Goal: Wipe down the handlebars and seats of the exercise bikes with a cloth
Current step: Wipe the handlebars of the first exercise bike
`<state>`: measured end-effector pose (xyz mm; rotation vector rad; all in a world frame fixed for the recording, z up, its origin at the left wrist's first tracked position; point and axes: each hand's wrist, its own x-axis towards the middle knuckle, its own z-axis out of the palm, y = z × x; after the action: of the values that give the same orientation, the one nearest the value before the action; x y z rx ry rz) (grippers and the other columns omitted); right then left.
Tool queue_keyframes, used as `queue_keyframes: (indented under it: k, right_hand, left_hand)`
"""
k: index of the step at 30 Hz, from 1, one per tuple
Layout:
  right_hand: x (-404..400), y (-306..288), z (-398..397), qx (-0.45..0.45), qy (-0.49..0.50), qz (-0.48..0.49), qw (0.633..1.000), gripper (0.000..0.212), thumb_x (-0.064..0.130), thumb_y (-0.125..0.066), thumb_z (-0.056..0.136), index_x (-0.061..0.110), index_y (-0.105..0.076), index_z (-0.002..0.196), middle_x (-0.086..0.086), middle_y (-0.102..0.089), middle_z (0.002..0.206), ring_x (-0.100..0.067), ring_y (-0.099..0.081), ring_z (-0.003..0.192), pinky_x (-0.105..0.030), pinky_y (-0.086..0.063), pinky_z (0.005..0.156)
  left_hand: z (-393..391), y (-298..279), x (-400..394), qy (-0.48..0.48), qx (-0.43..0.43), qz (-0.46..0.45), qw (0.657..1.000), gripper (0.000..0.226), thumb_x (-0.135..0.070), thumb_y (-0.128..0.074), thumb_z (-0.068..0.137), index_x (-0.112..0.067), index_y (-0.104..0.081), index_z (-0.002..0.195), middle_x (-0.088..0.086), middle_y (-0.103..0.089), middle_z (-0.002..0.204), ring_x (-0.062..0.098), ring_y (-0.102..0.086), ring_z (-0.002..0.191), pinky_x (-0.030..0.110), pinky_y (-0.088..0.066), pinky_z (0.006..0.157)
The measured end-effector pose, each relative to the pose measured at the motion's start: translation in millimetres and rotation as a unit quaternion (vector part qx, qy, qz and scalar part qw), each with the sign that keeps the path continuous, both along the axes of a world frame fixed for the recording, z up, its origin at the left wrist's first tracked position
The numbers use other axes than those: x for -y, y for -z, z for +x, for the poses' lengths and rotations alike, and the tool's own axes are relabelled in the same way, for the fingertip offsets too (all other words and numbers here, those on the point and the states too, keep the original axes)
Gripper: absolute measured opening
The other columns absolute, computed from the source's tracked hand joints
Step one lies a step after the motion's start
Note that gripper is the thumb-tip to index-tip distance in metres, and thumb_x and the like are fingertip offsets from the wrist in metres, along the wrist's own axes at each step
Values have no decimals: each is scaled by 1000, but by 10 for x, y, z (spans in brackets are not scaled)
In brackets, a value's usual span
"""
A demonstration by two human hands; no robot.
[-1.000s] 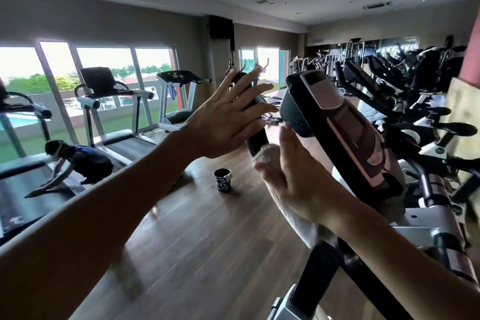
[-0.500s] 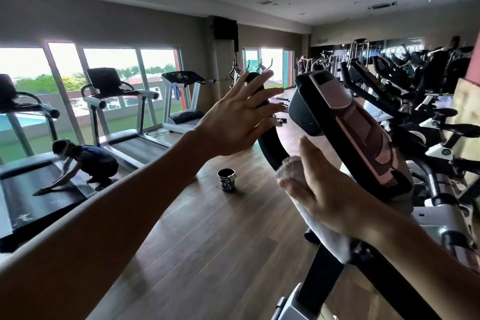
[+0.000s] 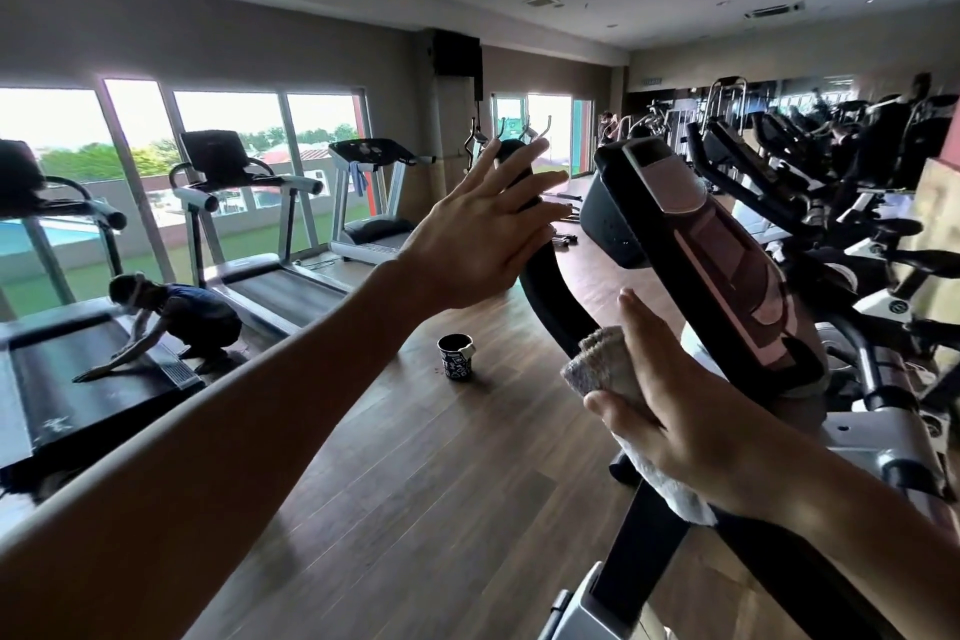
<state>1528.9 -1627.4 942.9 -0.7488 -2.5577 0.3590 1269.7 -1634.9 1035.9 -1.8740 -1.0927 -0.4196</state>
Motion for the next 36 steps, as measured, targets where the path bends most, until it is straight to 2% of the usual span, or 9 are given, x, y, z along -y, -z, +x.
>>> queue_keyframes:
  k: [6, 11, 15, 19, 22, 25, 31, 33, 36]
  right_hand:
    - [-196, -316, -563, -52, 15, 40, 998, 87, 41, -47, 103, 0, 5, 159, -16, 10, 170, -17, 10, 157, -10, 9, 115]
    - [-81, -371, -407, -95, -15, -20, 995, 77, 34, -53, 102, -2, -12, 157, -18, -28, 161, 4, -31, 133, 11, -13, 94]
    - [41, -143, 80, -16, -27, -66, 997, 95, 54, -44, 93, 22, 15, 160, 8, 10, 170, 6, 7, 152, 2, 4, 111]
    - [-84, -190, -49, 37, -14, -52, 998, 87, 42, -45, 105, 13, 15, 160, 4, 24, 166, 2, 22, 149, 5, 17, 99]
    - [-244, -375, -452, -18, -6, -16, 1000, 79, 40, -46, 105, 0, -4, 160, -15, -1, 171, -16, -1, 157, -7, 4, 115]
    - [-339, -435, -625, -76, -2, -29, 997, 59, 40, -49, 104, 1, -34, 145, -19, -42, 148, -31, -43, 138, -38, -33, 115]
    - [-95, -202, -57, -63, -54, -63, 995, 62, 34, -55, 102, 13, -25, 152, 4, -39, 142, 5, -40, 122, 4, -24, 95]
    - [-20, -154, 150, -38, -58, -97, 993, 61, 45, -52, 99, 28, -24, 151, 15, -41, 141, 9, -46, 122, -6, -32, 105]
    - [21, -197, 212, 11, -40, -94, 995, 41, 47, -51, 100, 34, -34, 135, 11, -45, 125, -1, -55, 112, -34, -44, 105]
  left_hand:
    - [12, -11, -22, -2, -3, 0, 1000, 39, -29, -41, 108, -11, -70, 126, 10, -58, 146, 38, -33, 150, 61, -20, 123]
    - [-4, -4, 4, 8, 4, 4, 1000, 38, -28, -43, 108, -9, -70, 126, 10, -58, 147, 37, -35, 150, 60, -20, 124]
    - [17, 30, -25, 15, 20, 20, 999, 35, -24, -45, 107, -8, -71, 122, 10, -59, 144, 37, -36, 149, 59, -20, 124]
    - [46, 50, -80, 32, 44, 19, 998, 32, -21, -46, 105, -6, -72, 116, 11, -63, 138, 40, -37, 148, 60, -17, 124]
    - [48, 51, -96, 35, 60, 9, 998, 35, -21, -42, 105, -6, -72, 116, 8, -66, 134, 39, -35, 149, 59, -14, 124]
    - [66, 67, -106, 31, 79, 8, 996, 38, -20, -39, 103, -5, -71, 117, 8, -67, 132, 38, -35, 149, 57, -11, 125]
    - [97, 93, -87, 20, 90, 7, 996, 38, -22, -36, 106, -6, -71, 111, 8, -66, 133, 36, -33, 151, 53, -8, 126]
    - [106, 92, -88, 17, 94, 7, 995, 38, -23, -36, 106, -7, -70, 108, 7, -66, 134, 35, -31, 152, 49, -4, 127]
    - [114, 97, -102, 11, 93, 13, 996, 34, -21, -38, 105, -8, -69, 107, 8, -65, 134, 35, -29, 152, 47, 0, 127]
